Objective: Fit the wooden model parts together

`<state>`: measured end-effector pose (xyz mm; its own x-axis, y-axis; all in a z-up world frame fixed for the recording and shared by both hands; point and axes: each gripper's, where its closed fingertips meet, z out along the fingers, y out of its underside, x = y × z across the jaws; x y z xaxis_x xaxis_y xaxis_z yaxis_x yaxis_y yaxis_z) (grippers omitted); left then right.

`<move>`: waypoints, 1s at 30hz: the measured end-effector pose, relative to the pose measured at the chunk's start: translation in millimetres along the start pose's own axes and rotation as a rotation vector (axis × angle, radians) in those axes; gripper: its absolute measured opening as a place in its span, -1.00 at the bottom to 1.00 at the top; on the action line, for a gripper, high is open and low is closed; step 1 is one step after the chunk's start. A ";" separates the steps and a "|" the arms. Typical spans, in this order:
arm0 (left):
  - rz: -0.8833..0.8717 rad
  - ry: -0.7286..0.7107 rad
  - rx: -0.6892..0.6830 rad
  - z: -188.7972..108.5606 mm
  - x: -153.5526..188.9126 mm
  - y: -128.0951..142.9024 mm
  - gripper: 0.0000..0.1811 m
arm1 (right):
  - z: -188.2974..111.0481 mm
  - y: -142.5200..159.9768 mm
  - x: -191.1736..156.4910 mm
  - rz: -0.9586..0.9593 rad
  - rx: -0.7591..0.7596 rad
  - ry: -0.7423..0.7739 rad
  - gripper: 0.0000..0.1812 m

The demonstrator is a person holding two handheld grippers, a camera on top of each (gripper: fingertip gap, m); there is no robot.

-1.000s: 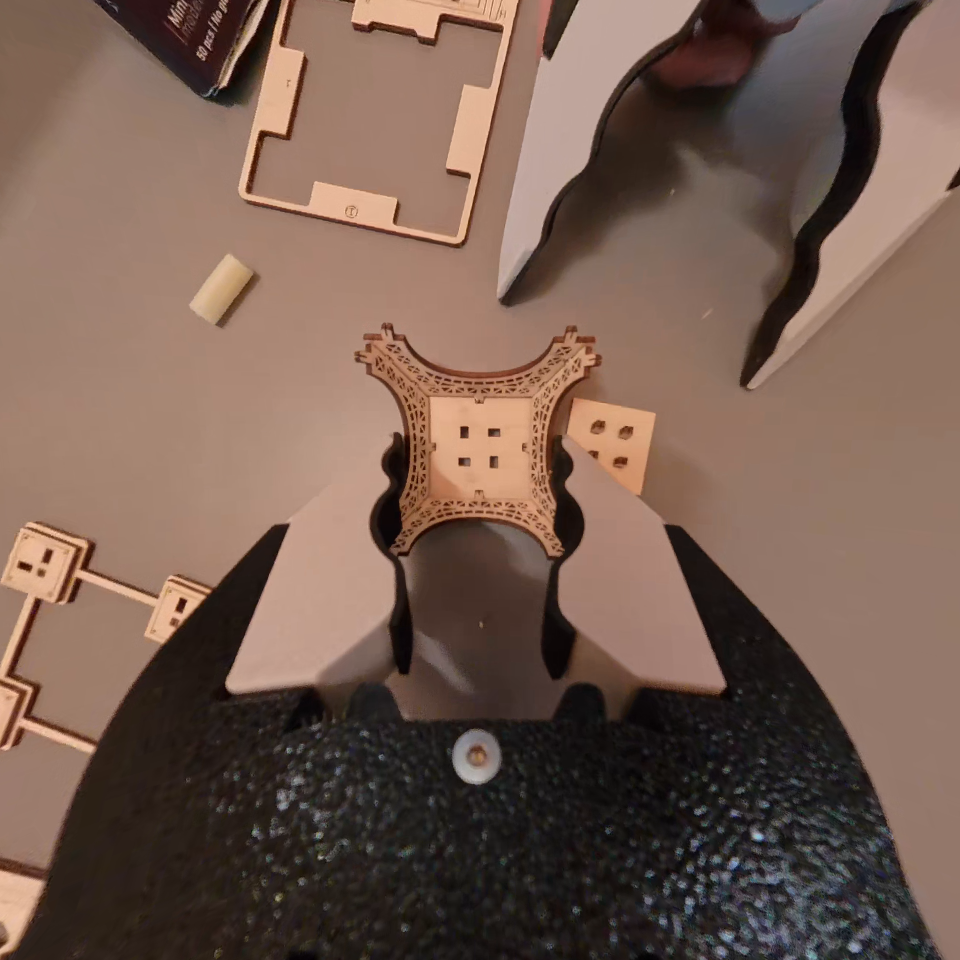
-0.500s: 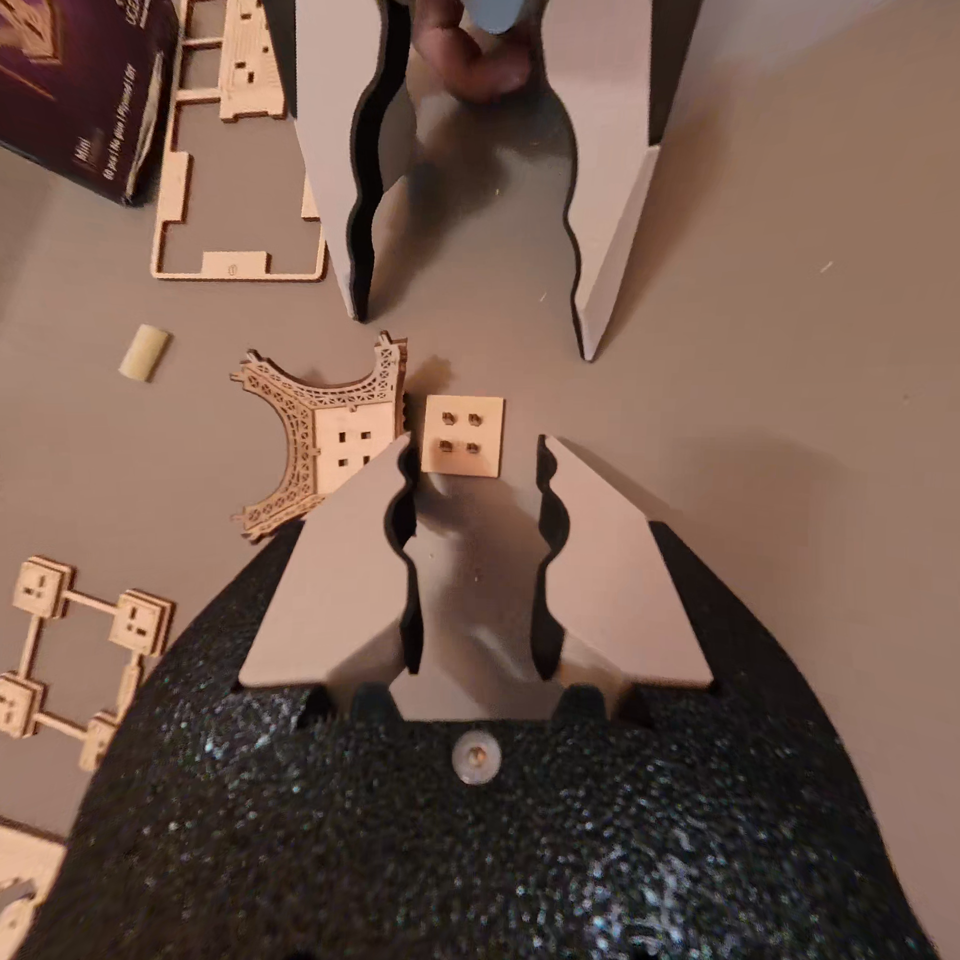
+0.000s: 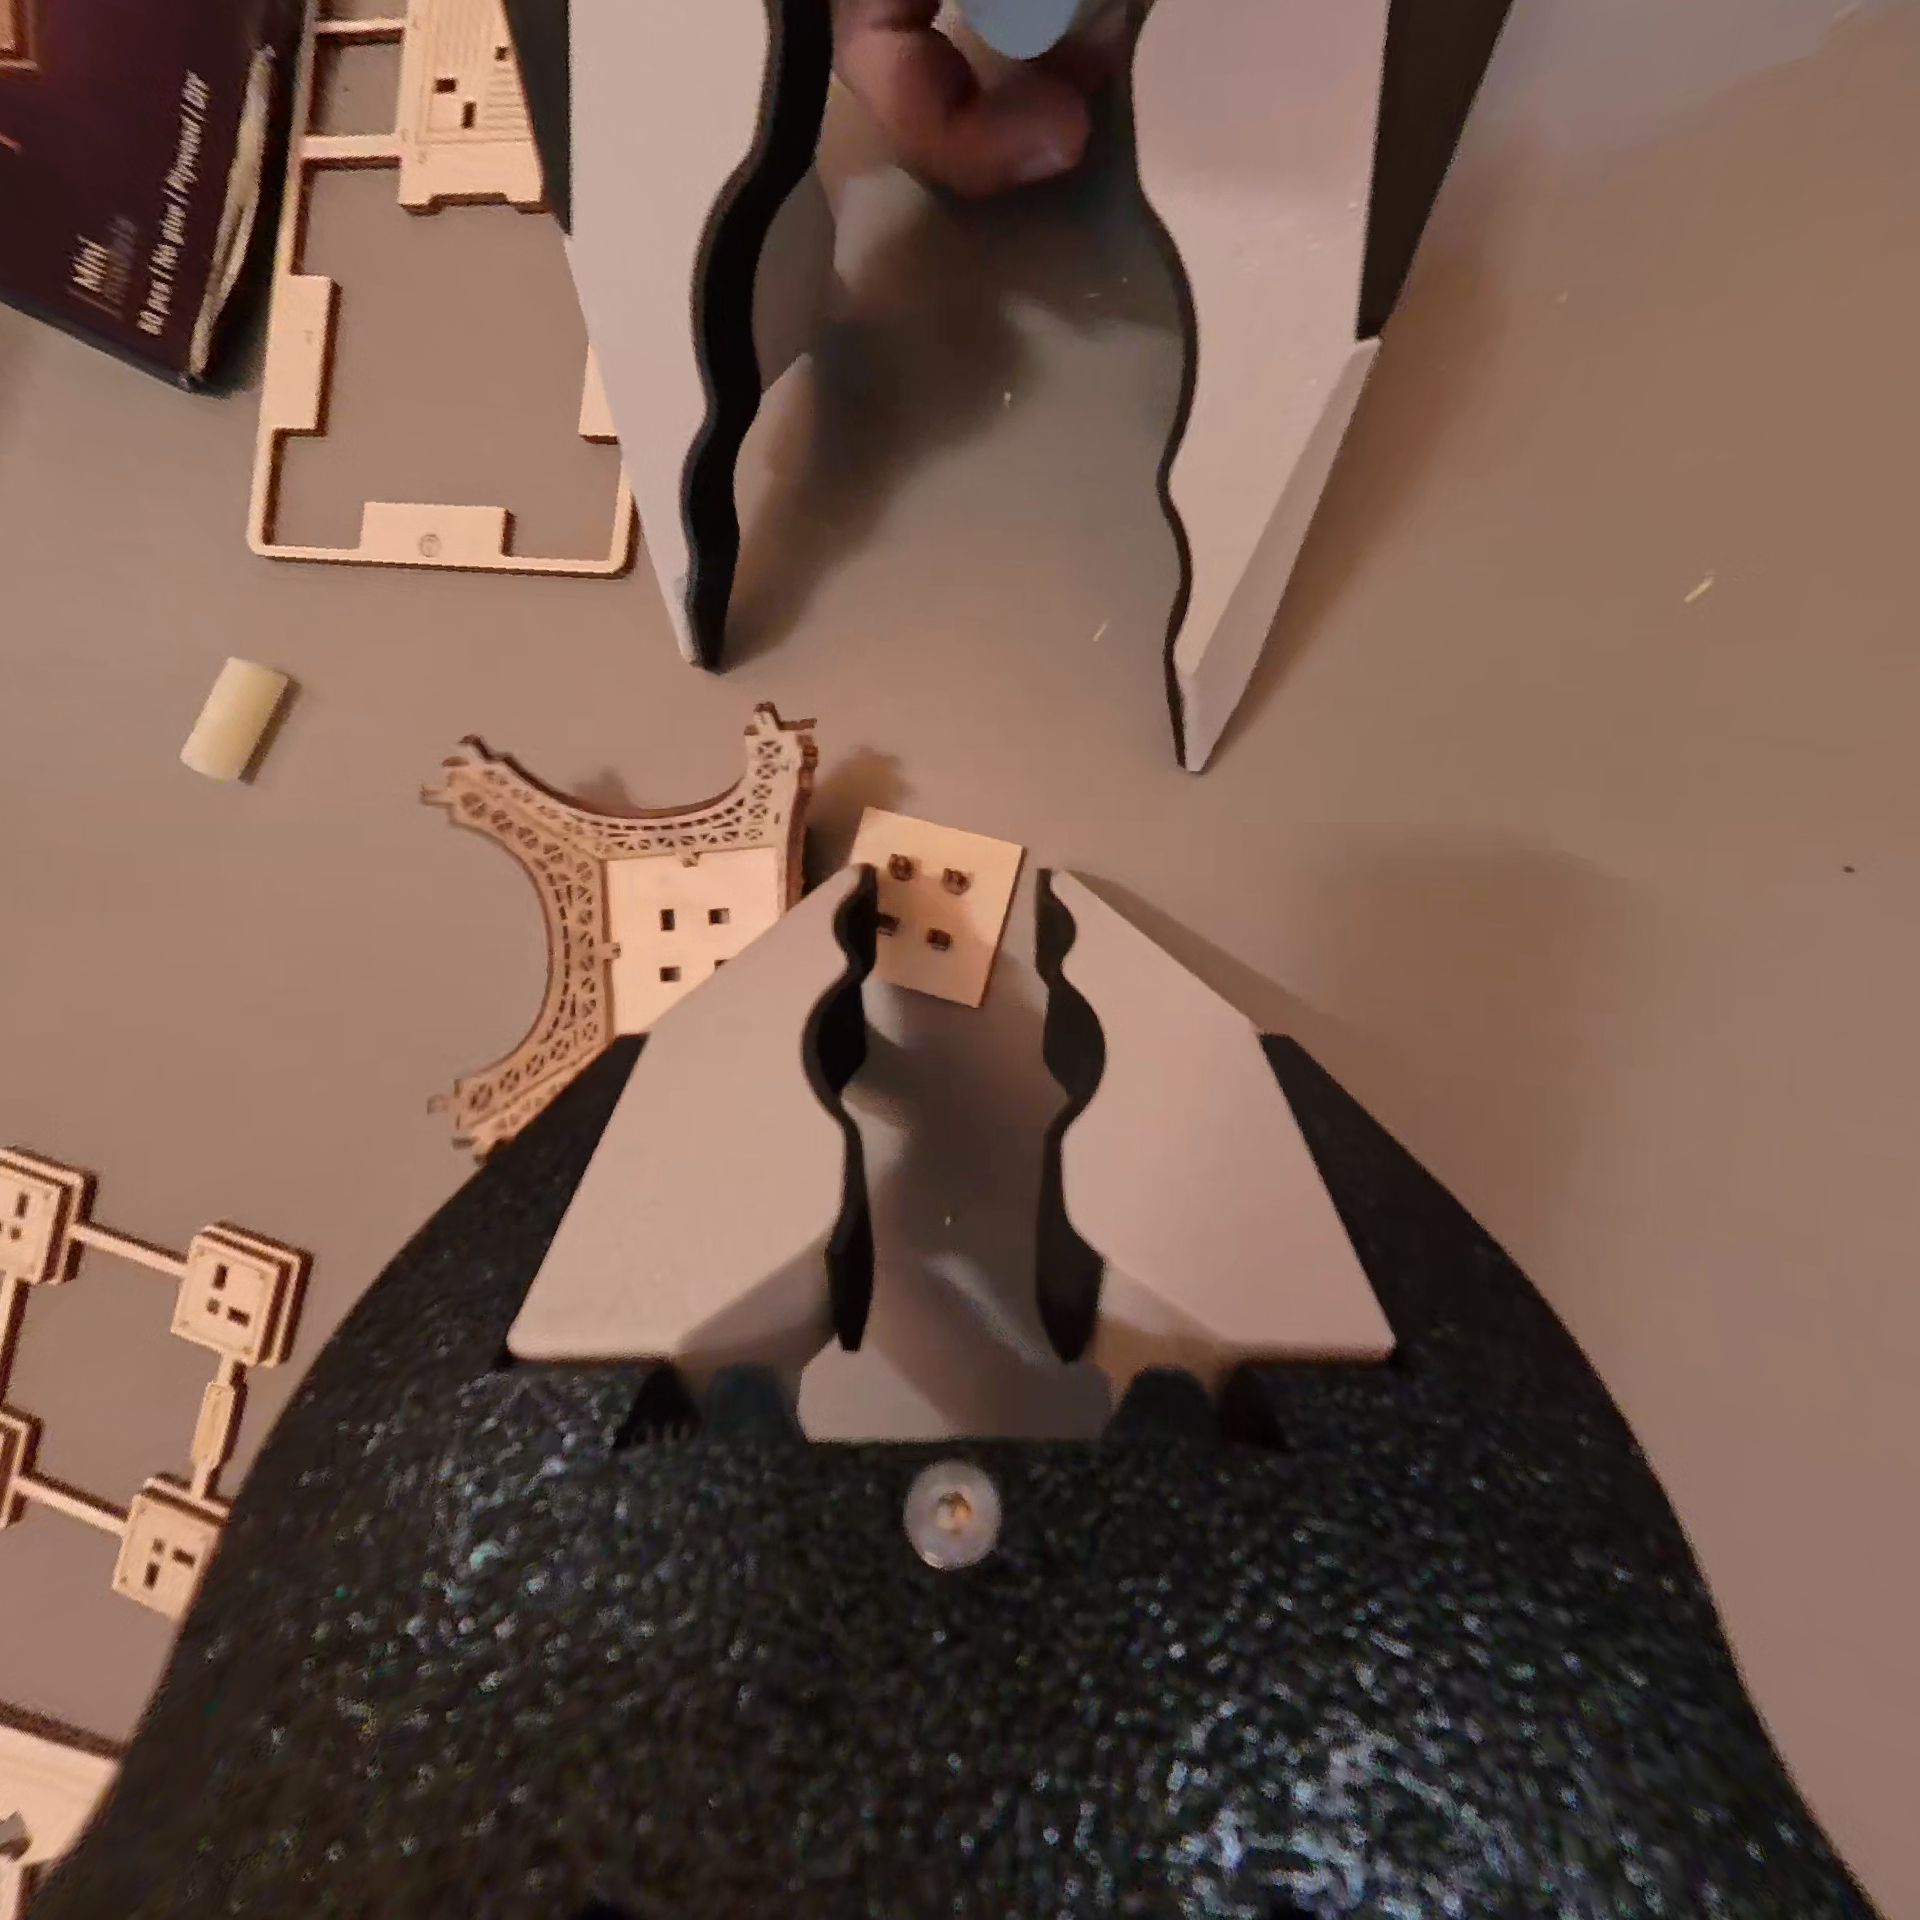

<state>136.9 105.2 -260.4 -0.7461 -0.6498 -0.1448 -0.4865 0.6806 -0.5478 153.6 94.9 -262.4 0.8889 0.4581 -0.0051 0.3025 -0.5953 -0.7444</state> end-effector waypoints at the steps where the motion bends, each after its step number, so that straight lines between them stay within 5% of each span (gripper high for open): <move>1: 0.003 0.012 -0.005 -0.1 2.1 0.6 -0.76 | 0.0 0.0 -0.1 0.000 0.000 0.000 0.02; 10: -0.034 0.034 0.058 -7.9 12.7 -3.6 -0.88 | -1.2 0.1 -0.1 0.006 0.004 -0.008 0.00; 14: -0.126 0.078 0.173 -25.7 11.8 -17.3 -0.88 | -7.8 -2.7 0.1 -0.075 0.031 0.006 -0.20; 20: -0.445 0.403 0.481 -67.3 10.0 -52.4 -0.88 | -46.1 -69.2 14.9 -0.341 0.364 0.254 -0.48; 25: -0.558 0.560 0.678 -94.2 -1.6 -67.3 -0.89 | -57.4 -78.1 2.3 -0.391 0.385 0.223 -0.70; 30: -0.646 0.741 0.808 -113.8 -1.8 -77.3 -0.89 | -63.1 -96.5 -1.6 -0.387 0.486 0.227 -0.68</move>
<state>124.2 92.2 -124.0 -0.6792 -0.2628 0.6853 -0.6355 -0.2566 -0.7282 144.7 109.9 -148.4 0.8135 0.3973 0.4248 0.4724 -0.0251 -0.8810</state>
